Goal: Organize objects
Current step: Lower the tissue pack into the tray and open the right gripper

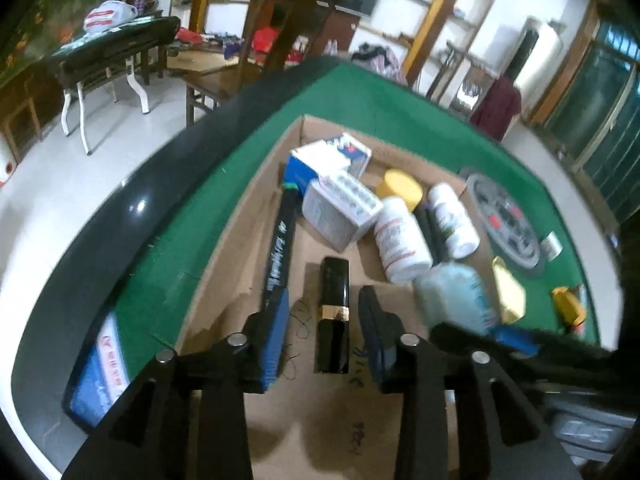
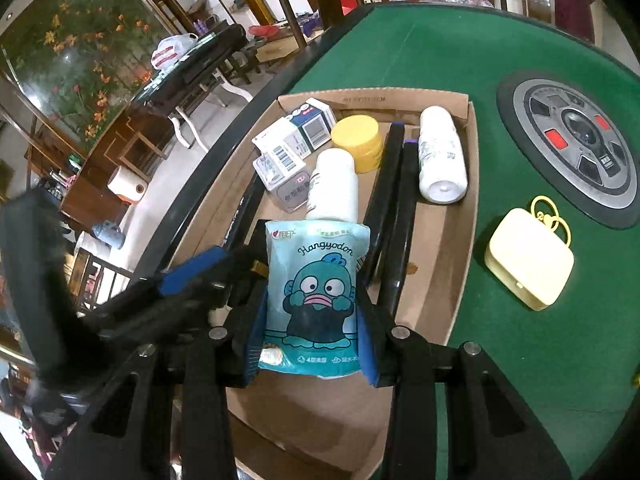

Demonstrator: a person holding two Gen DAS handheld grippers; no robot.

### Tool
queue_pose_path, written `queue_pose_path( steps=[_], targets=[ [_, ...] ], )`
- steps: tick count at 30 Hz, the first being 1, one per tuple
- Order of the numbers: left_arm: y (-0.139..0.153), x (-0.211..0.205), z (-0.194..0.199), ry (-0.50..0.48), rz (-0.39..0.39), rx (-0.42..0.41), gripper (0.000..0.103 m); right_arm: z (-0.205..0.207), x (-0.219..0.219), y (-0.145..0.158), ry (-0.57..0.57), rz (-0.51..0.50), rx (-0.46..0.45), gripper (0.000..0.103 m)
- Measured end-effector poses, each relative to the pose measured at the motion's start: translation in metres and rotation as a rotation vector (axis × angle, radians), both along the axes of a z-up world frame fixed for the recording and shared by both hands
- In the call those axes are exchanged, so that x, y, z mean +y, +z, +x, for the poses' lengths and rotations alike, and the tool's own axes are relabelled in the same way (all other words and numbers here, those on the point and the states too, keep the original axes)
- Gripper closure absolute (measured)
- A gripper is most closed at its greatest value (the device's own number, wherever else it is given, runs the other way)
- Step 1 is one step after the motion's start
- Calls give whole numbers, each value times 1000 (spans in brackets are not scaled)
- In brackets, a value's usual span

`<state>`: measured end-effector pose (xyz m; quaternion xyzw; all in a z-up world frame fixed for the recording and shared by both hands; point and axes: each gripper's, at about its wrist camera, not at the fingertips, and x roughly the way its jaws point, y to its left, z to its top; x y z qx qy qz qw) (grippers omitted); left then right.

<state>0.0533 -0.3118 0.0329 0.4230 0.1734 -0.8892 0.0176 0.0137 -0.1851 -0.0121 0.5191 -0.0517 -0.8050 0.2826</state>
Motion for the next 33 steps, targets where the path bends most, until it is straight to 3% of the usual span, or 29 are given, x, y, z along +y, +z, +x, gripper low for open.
queue_pose_path(
  steps=[5,11,19,25,29,33],
  targets=[
    [16,-21,15,56,47,68,61,6,-12,-9,23,47,15,65],
    [26,-29,33,108,69,104,54,16,-22,-14,38,122,64,57],
    [30,-34,42,140,54,126,49,30,-19,-5,57,193,145,54],
    [32,-29,50,154,33,134,49,50,-25,7,78,260,267,53],
    [38,-26,56,162,16,152,48,55,-33,12,69,320,351,46],
    [44,-22,59,171,-16,169,47,59,-33,19,53,334,388,46]
  ],
)
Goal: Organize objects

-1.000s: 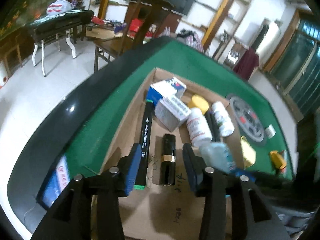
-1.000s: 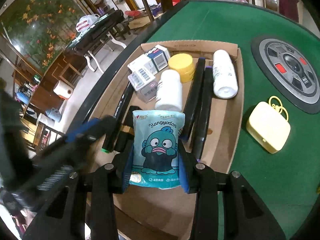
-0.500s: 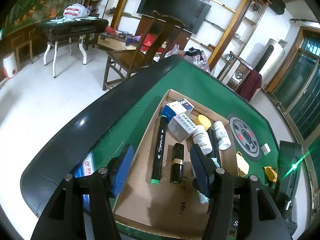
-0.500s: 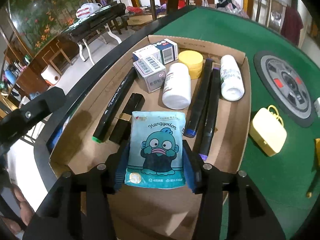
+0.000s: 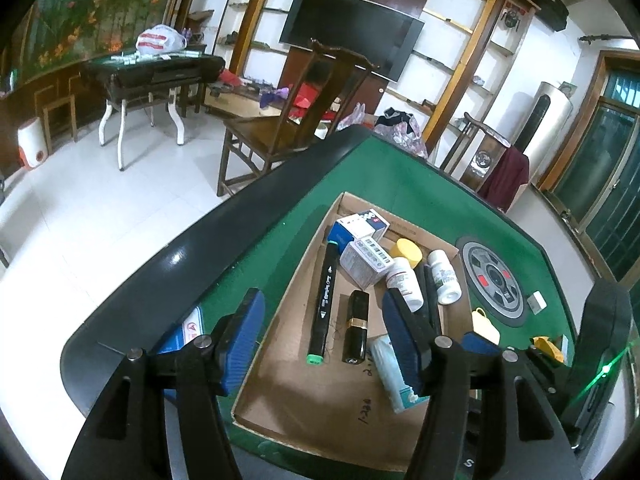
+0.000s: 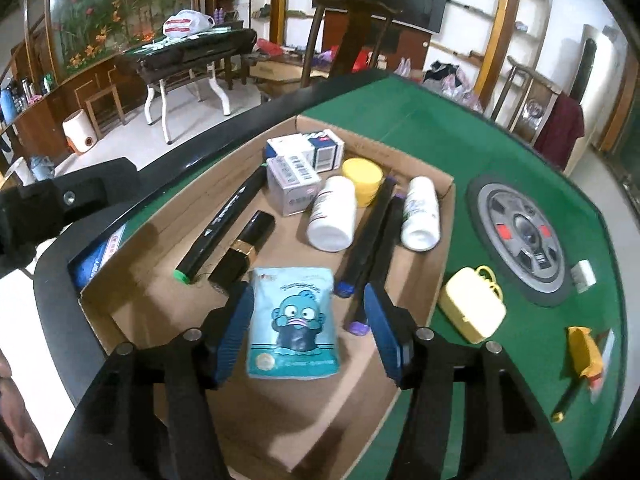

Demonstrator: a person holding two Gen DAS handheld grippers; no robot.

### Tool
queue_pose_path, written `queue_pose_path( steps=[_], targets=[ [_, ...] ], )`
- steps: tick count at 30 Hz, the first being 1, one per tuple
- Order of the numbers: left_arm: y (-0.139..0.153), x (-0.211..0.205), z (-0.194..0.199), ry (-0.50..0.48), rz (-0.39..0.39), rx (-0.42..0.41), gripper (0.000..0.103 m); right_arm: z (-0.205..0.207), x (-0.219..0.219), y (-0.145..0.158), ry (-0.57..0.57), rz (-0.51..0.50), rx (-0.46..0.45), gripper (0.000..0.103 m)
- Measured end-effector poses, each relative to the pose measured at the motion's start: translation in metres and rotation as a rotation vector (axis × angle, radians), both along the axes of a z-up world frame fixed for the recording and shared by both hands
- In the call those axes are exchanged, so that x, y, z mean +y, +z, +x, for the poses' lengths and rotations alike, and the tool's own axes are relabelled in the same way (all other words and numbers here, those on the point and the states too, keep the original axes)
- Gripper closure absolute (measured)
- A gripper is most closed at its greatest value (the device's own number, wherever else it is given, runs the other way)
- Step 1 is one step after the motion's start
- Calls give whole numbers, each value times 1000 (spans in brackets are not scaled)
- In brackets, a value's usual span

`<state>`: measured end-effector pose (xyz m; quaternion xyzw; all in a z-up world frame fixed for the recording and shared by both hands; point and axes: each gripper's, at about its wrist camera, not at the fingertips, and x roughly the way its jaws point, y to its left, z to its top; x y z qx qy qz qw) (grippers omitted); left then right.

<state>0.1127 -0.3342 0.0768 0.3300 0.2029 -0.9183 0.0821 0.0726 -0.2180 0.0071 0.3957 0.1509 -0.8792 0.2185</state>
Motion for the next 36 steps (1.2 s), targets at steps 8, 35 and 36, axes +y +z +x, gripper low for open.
queue_pose_path(
  steps=[8,35,36],
  targets=[
    [10,11,4,0,-35,17,47,5,10,11,-9,-2,38,46],
    [26,201,-15,-254,-350,-48,43,-12,245,14,-399,-166,-4,46],
    [24,214,-18,-274,-373,-55,43,-14,261,15,-428,-170,-2,46]
  ],
)
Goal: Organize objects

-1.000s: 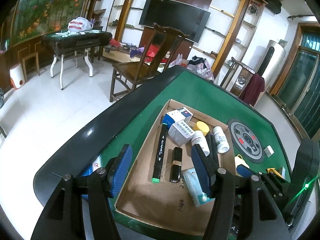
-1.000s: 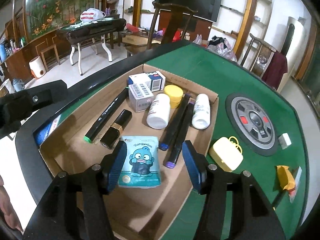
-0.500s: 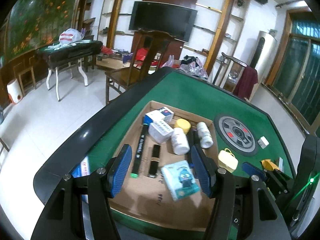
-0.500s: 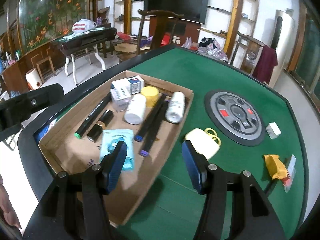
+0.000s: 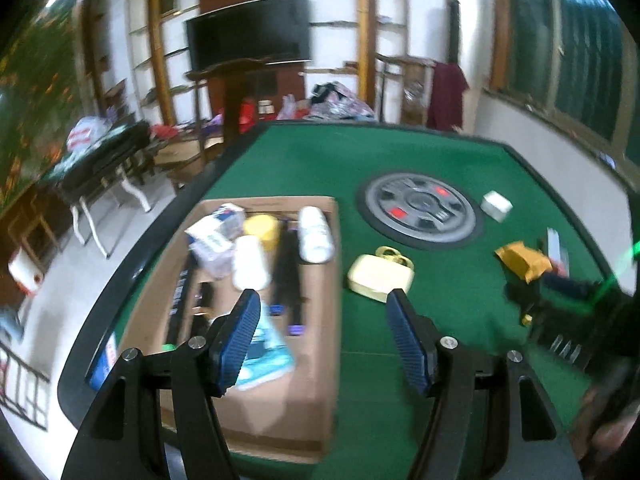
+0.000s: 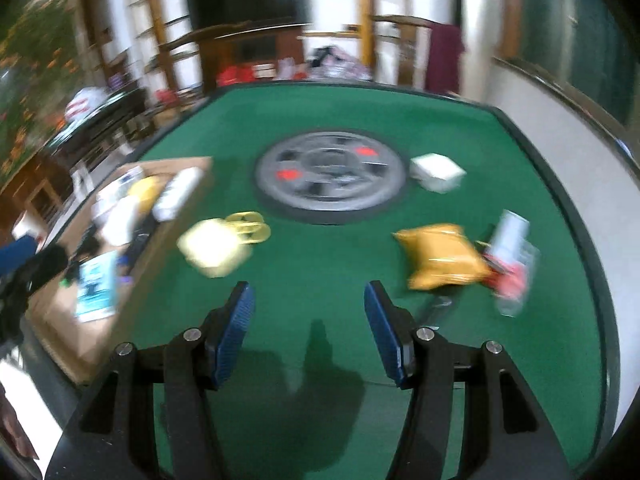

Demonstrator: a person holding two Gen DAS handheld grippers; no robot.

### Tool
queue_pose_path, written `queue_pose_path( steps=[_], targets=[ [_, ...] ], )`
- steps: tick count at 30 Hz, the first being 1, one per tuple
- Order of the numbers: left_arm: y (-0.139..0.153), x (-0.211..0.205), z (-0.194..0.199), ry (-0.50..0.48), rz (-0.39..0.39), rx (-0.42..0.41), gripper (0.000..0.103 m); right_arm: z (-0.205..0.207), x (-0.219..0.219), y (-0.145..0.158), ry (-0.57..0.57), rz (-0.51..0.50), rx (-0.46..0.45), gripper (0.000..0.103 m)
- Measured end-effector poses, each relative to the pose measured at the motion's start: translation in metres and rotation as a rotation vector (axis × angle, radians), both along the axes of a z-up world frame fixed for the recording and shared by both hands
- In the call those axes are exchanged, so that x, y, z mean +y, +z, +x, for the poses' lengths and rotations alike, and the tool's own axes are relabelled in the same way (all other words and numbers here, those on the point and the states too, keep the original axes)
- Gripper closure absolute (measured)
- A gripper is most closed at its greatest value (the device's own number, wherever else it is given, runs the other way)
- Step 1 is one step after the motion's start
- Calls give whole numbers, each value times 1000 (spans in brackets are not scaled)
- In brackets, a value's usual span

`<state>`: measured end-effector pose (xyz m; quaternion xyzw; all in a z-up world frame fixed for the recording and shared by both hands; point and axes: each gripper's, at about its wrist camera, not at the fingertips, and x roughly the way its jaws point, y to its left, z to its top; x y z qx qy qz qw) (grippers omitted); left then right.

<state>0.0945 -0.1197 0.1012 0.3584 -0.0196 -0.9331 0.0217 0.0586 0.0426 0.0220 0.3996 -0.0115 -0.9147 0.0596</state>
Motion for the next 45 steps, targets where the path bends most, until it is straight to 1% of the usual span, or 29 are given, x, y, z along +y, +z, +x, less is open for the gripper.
queue_pose_path(
  steps=[3,8,10,13,18,27,29,33,36,41,45],
  targets=[
    [-3,32,-5,-49,-55,-11,43,-5,52,2,-97,-12,1,46],
    [-7,73,-14,-106,-108,-24,43,-11,121,7,-218,-52,9,46],
    [-8,86,-19,-124,-127,-33,43,-14,139,9,-246,-69,14,46],
    [-11,101,-24,-142,-151,-46,43,-20,157,11,-274,-90,19,46],
    [-17,113,-33,-154,-175,-65,43,-37,178,13,-307,-138,30,46],
    [-31,127,-51,-168,-182,-110,43,-69,200,11,-345,-234,33,46],
    [-35,129,-58,-182,-155,-138,43,-74,205,6,-354,-253,33,46],
    [-49,131,-75,-209,-33,-217,44,-77,217,-12,-376,-297,21,46],
    [-57,137,-86,-224,28,-252,44,-79,226,-24,-388,-315,-6,46],
    [-67,161,-103,-272,78,-262,44,-79,231,-27,-394,-333,-12,46],
    [-69,180,-115,-310,168,-277,44,-80,231,-28,-388,-340,-18,46]
  ],
)
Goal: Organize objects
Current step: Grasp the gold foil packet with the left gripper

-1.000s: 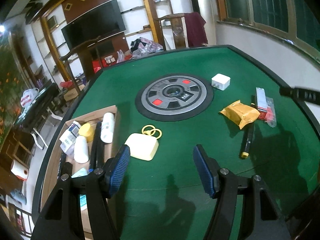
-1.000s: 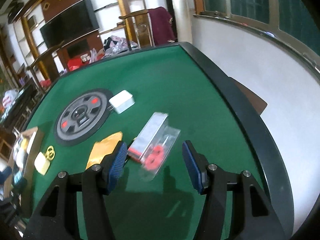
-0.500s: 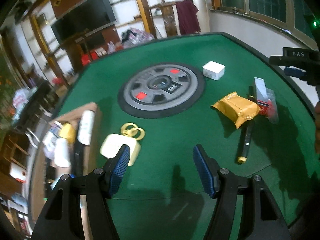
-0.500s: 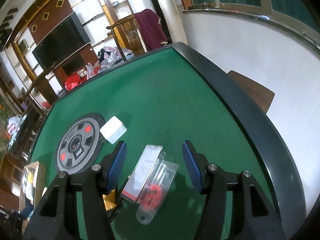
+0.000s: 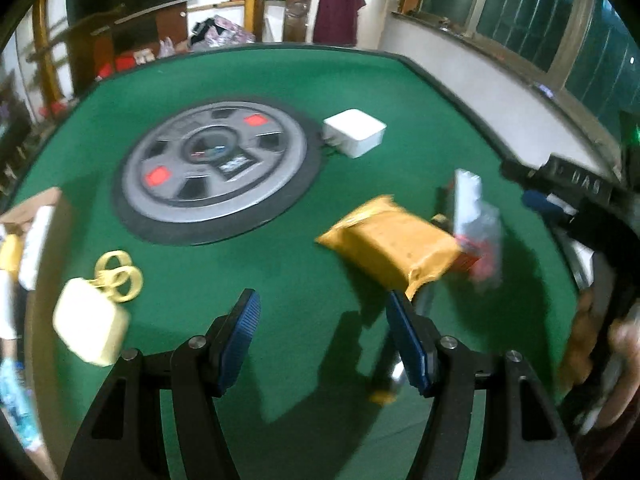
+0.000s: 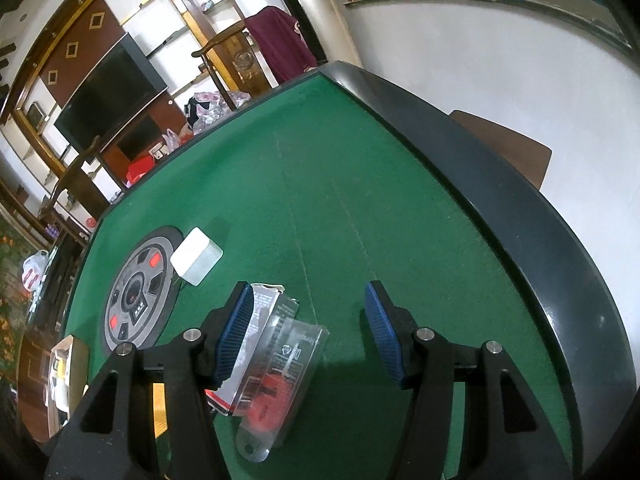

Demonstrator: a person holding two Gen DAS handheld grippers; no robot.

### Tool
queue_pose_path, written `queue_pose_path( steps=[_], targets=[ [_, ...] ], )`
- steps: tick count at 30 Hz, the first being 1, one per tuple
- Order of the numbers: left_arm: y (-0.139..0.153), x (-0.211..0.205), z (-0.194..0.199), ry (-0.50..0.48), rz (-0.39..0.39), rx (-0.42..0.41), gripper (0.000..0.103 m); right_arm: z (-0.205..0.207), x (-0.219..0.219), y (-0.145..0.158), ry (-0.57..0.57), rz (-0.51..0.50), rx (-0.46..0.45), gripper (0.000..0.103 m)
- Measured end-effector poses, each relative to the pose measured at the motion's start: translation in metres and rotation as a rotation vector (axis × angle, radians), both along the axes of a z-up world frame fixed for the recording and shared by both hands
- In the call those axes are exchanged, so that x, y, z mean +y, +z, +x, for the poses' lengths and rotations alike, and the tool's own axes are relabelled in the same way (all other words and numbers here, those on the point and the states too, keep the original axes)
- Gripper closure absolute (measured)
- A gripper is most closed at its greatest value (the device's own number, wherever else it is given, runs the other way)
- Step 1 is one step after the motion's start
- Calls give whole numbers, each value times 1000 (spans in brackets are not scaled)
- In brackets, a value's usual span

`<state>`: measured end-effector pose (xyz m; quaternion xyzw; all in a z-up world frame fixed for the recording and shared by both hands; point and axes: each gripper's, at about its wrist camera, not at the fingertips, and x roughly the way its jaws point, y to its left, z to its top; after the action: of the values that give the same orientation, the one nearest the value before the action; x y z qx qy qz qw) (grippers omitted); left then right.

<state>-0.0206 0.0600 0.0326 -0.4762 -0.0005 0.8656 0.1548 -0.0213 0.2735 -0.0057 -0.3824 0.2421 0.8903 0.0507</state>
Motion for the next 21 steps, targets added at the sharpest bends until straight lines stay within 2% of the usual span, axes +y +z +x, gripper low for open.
queue_pose_path(
  steps=[5,8,11,16,18,21],
  targets=[
    [-8,24,-18,-14,-7,-10,44,1,-1,0,2,-4,6,46],
    [-4,25,-23,-12,45,-20,44,0,-1,0,2,-3,6,46],
    [11,16,-21,-23,95,51,44,0,-1,-1,1,-13,2,46],
    [27,18,-38,-98,-1,158,41,0,-4,-1,7,-21,4,46],
    [22,21,-56,-95,5,140,41,0,-6,-1,10,-13,8,46],
    [3,34,-80,-103,7,48,41,0,-7,0,10,3,11,46]
  ],
)
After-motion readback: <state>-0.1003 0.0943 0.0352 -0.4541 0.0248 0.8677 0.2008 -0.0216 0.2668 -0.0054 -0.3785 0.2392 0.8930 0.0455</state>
